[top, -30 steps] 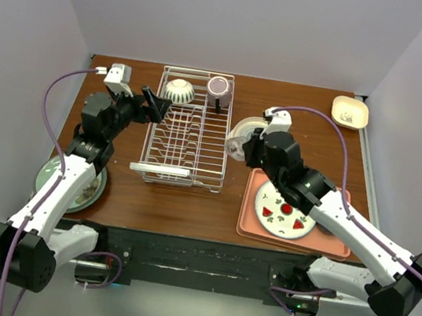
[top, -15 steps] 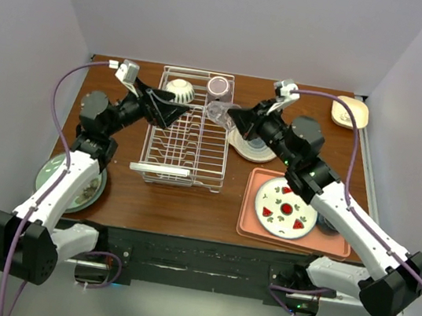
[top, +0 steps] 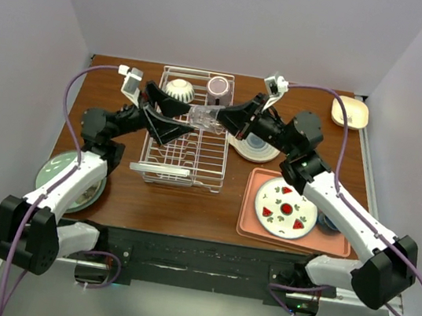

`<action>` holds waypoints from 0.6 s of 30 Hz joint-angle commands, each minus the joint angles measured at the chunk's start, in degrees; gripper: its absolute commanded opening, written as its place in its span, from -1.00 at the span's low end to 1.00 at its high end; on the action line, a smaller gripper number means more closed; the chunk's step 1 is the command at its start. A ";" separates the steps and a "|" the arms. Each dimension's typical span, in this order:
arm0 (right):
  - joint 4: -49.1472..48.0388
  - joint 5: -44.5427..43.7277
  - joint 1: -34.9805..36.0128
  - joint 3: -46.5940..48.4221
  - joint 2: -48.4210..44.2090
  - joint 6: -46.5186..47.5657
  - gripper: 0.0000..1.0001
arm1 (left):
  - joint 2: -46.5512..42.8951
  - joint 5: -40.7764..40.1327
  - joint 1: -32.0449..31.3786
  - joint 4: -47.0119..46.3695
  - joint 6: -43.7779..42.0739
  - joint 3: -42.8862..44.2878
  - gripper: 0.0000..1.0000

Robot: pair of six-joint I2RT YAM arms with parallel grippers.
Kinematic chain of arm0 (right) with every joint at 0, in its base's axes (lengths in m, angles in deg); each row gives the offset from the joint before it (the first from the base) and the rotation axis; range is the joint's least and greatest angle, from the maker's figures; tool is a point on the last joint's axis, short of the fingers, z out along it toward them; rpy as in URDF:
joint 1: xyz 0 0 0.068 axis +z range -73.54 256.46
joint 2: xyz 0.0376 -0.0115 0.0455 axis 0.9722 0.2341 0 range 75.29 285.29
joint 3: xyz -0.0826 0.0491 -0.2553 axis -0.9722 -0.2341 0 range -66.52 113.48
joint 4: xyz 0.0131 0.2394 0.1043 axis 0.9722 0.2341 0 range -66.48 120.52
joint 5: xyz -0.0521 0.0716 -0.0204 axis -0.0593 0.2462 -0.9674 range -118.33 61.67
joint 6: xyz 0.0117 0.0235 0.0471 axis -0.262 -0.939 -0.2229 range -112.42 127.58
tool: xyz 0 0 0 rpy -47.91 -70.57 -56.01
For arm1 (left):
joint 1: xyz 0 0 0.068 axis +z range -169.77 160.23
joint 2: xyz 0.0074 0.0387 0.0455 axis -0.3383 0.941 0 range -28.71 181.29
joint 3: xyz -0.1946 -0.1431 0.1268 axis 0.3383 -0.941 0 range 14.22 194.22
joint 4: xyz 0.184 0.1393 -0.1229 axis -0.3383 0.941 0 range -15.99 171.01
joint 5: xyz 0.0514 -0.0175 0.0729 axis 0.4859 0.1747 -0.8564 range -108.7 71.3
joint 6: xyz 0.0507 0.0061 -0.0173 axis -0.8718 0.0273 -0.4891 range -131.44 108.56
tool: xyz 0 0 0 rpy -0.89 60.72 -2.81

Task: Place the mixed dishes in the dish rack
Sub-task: Pass the cup from the right arm to the left

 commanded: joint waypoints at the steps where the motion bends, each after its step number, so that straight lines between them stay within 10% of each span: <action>1: -8.37 7.41 0.08 1.44 0.75 -4.49 -1.00 | 0.41 3.51 -0.54 -13.84 8.03 -1.14 0.97; 18: -20.16 13.91 0.08 0.03 4.96 -13.37 -1.00 | 2.34 2.64 -1.24 -27.48 16.49 -2.20 0.72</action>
